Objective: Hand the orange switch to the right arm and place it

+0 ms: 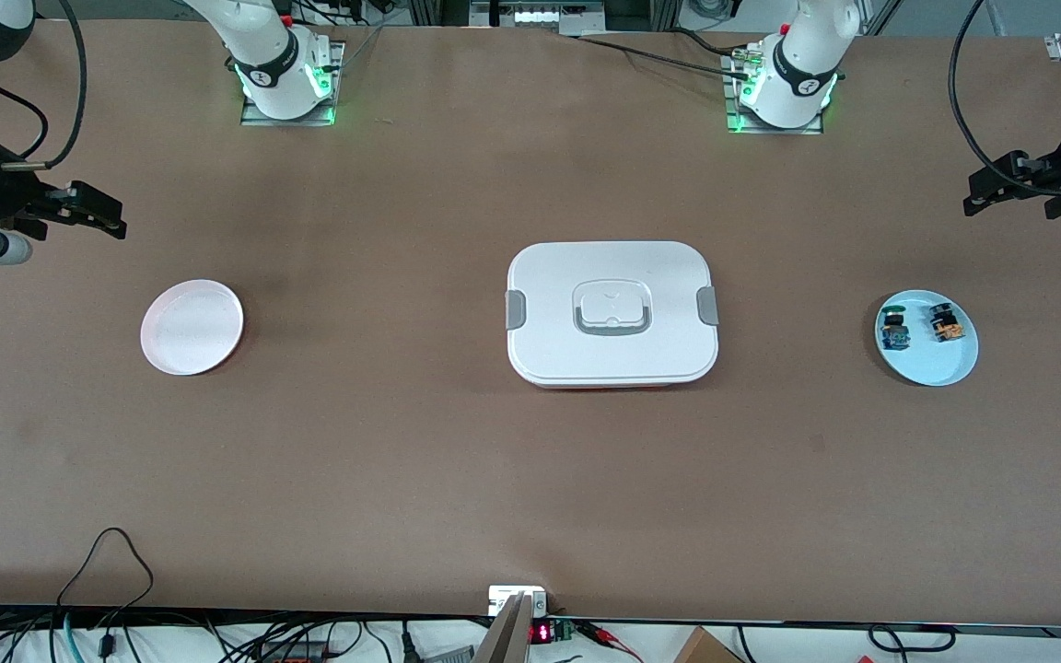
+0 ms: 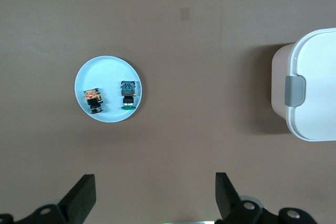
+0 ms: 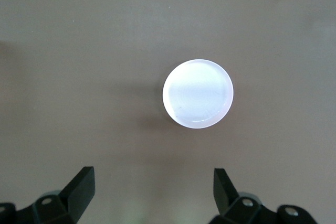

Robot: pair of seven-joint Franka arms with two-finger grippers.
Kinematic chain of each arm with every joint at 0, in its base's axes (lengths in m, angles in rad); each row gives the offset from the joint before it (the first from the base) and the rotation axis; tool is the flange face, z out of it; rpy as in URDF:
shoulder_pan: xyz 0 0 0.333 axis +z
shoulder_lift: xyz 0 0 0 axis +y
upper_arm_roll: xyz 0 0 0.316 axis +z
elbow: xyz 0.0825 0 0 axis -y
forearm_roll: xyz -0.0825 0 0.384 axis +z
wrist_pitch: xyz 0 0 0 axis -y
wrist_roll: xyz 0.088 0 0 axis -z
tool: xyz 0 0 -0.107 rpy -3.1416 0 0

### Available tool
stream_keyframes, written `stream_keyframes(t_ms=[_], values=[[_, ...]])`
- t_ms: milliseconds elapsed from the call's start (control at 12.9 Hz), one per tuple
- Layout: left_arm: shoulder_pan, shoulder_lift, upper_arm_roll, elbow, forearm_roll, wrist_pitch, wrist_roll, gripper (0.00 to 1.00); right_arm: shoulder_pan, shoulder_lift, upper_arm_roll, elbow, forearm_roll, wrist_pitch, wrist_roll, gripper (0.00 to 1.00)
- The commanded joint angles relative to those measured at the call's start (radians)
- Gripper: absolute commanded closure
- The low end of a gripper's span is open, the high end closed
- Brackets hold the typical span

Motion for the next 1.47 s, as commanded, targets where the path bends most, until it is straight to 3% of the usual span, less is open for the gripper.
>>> stream_keyframes(t_ms=[0,1006,1392], values=[[-0.007,0.019,0.000,0.039,0.011,-0.027,-0.010,0.00,-0.008,-0.006,0.004,-0.002,-0.010,0.018,-0.002,0.00],[-0.005,0.029,0.000,0.046,0.009,-0.077,0.013,0.00,-0.005,-0.008,0.005,-0.002,-0.005,0.020,-0.002,0.00],[0.001,0.023,0.000,0.007,0.058,-0.123,0.240,0.02,-0.005,-0.008,0.004,-0.003,-0.005,0.017,-0.002,0.00]])
